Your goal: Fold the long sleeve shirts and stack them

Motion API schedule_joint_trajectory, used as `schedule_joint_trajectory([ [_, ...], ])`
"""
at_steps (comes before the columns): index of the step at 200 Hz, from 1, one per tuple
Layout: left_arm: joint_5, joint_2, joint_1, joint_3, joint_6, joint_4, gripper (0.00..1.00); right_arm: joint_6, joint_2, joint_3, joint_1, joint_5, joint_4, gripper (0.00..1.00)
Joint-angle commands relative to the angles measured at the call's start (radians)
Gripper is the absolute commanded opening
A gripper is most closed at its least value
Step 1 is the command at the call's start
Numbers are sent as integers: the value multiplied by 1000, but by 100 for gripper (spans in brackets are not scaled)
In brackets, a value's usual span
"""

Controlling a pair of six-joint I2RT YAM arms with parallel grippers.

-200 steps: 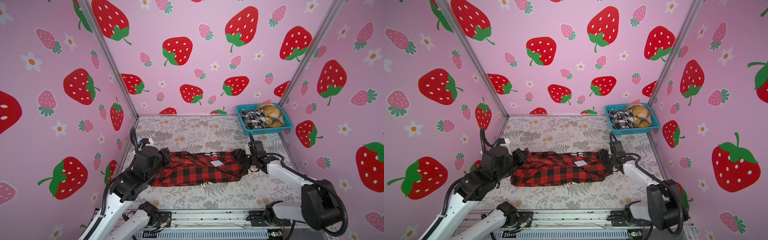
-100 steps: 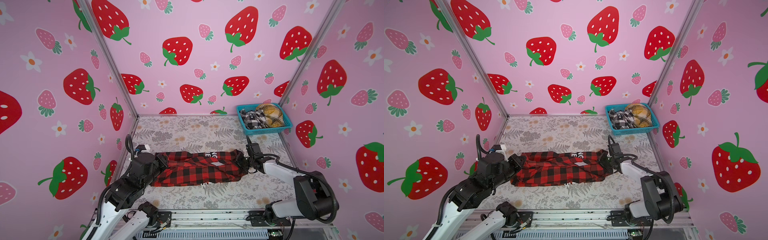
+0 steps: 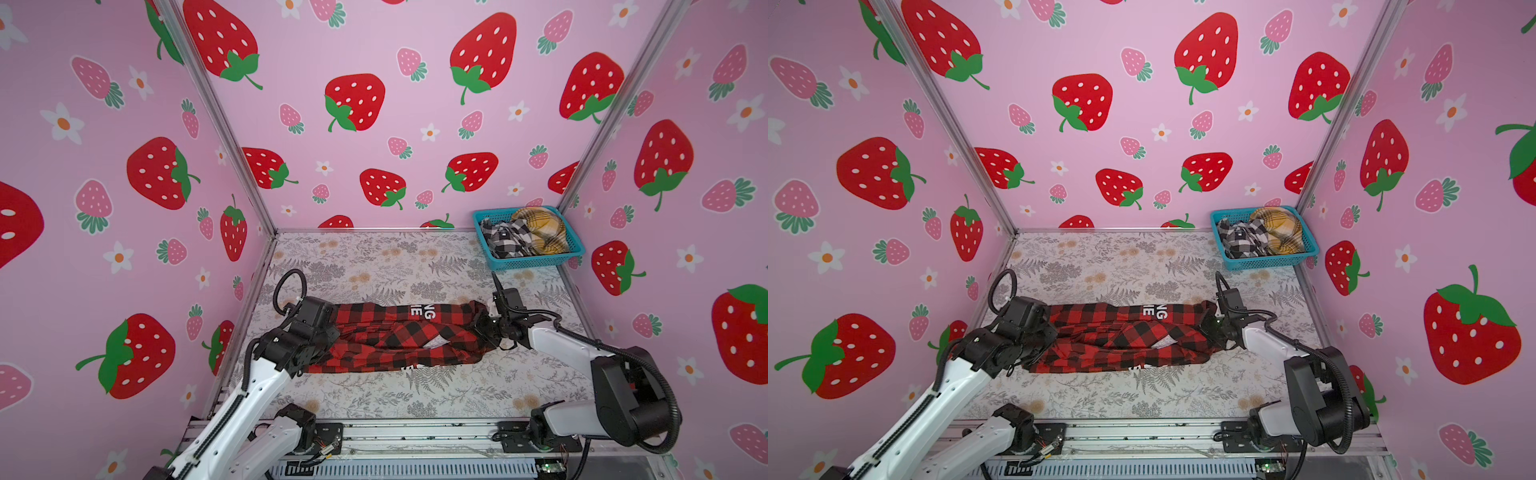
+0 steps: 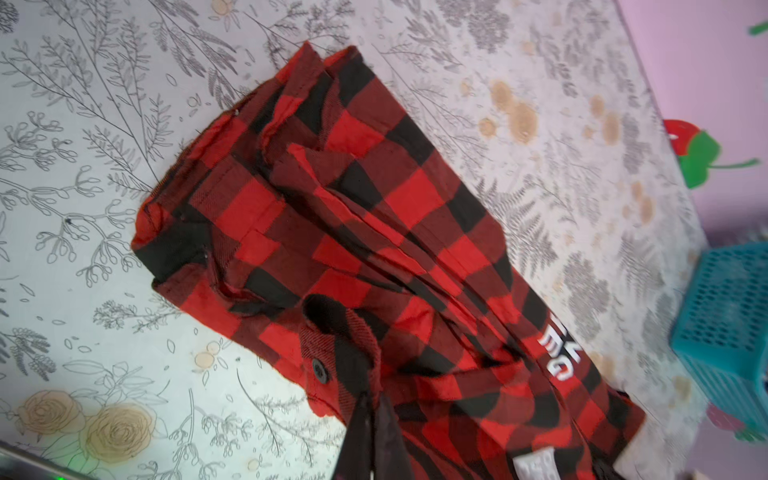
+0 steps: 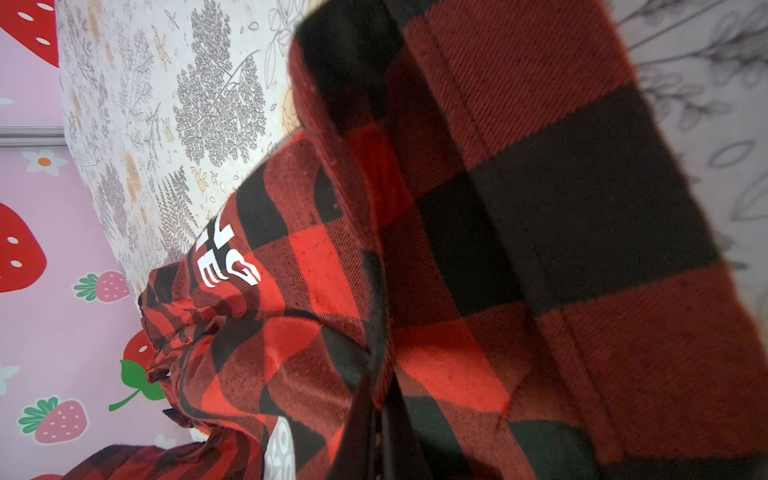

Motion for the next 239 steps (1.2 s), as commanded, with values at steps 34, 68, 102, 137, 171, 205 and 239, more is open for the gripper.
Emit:
schedule_joint_trajectory([
  [34,57,269,214,50,135,198,0,-29,137,135,1,-8,-19,15],
  [68,95,422,261,104,188,254,0,-36,157,158,3,-16,-15,51],
  [102,89,504,281,135,222,280,0,-58,181,164,4,-14,-14,54],
  [137,94,587,310,159,255,292,0,-81,247,216,5,-20,-21,42],
  [171,88,638,319,187,258,272,0,-88,287,245,7,-24,-29,44],
  [205,126,602,319,219,253,219,0,-94,293,245,7,-16,-37,34],
  [239,76,549,321,247,273,149,0,-96,313,246,7,-4,-42,36],
])
